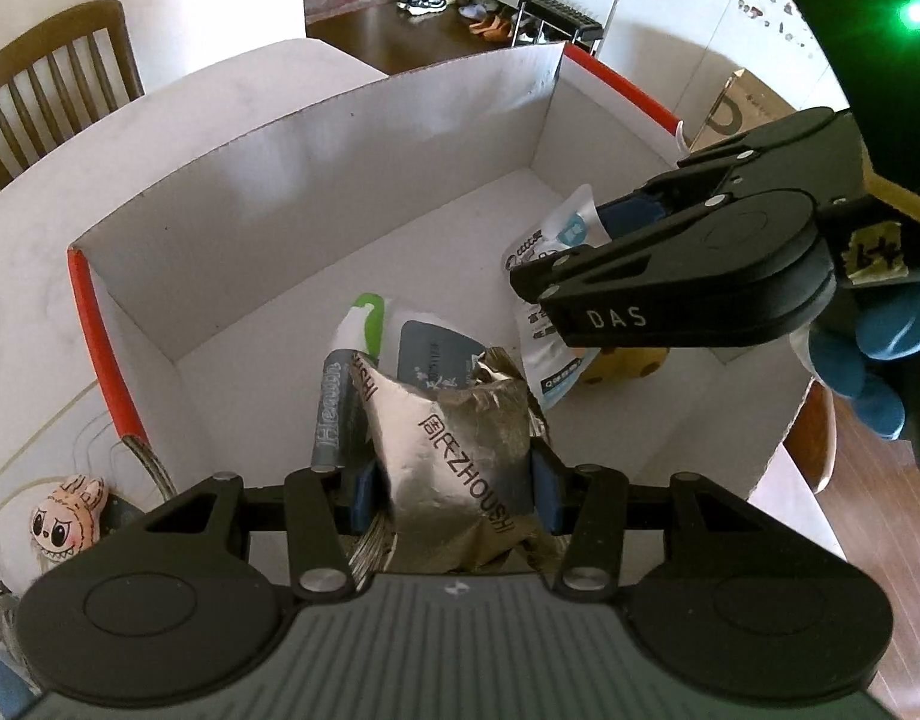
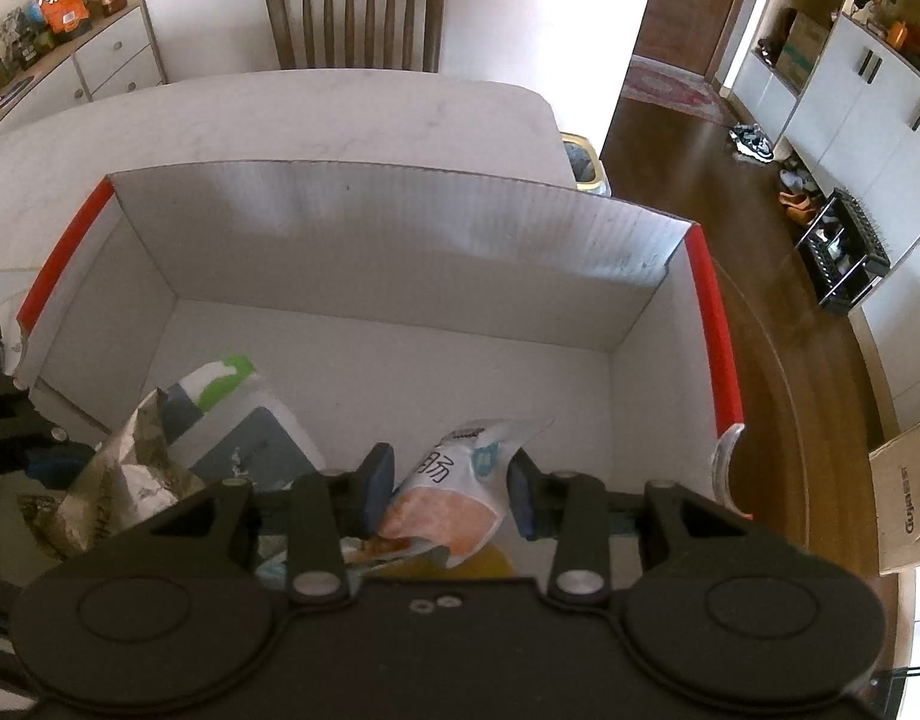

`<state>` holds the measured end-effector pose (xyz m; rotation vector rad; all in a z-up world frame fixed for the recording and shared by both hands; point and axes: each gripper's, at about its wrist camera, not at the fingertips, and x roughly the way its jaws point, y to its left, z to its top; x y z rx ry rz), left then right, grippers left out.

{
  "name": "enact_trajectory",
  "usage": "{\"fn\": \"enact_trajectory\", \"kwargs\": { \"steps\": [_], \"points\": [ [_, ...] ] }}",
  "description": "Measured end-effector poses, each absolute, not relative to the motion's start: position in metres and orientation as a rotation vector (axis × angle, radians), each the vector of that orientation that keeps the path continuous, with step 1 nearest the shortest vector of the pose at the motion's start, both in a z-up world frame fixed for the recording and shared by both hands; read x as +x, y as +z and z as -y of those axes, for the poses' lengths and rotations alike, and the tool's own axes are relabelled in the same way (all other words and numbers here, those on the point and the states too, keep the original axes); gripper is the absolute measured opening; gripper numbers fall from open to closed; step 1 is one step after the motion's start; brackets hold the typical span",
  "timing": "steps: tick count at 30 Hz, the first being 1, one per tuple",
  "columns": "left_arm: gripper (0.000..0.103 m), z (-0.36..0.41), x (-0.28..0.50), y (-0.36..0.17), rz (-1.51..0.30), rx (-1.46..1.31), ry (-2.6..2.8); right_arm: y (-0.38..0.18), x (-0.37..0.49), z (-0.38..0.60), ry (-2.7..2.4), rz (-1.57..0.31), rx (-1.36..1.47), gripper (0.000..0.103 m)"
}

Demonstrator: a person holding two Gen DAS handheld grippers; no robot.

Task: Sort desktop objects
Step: 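Lower and release the foil bag with left tool while right tool releases the sausage packet in the box, then withdraw both tools from the red box back over the table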

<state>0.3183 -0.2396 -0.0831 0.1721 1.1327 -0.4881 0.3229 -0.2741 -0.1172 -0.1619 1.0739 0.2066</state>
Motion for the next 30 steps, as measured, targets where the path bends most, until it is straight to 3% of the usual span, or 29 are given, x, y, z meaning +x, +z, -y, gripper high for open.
{"fn": "enact_trajectory", "kwargs": {
  "steps": [5,13,18,22,30],
  "points": [
    [0.049,0.244,0.316,-0.080,-1.127,0.163,-0.500,-0.114,0.324,0.276,0.209,-1.081,-0.149,0.042],
    [0.061,0.238,0.308,-0.071,-1.088,0.135,-0.514,-0.107,0.318,0.284,0.204,-1.071,-0.118,0.046],
    [0.061,0.232,0.302,-0.062,-1.066,0.104,-0.511,-0.099,0.313,0.291,0.210,-1.059,-0.090,0.048],
    [0.061,0.226,0.293,-0.055,-1.042,0.088,-0.512,-0.087,0.305,0.295,0.233,-1.033,-0.073,0.059],
    [0.061,0.211,0.278,-0.034,-0.992,0.046,-0.502,-0.060,0.287,0.301,0.260,-0.992,-0.027,0.062]
  ]
}}
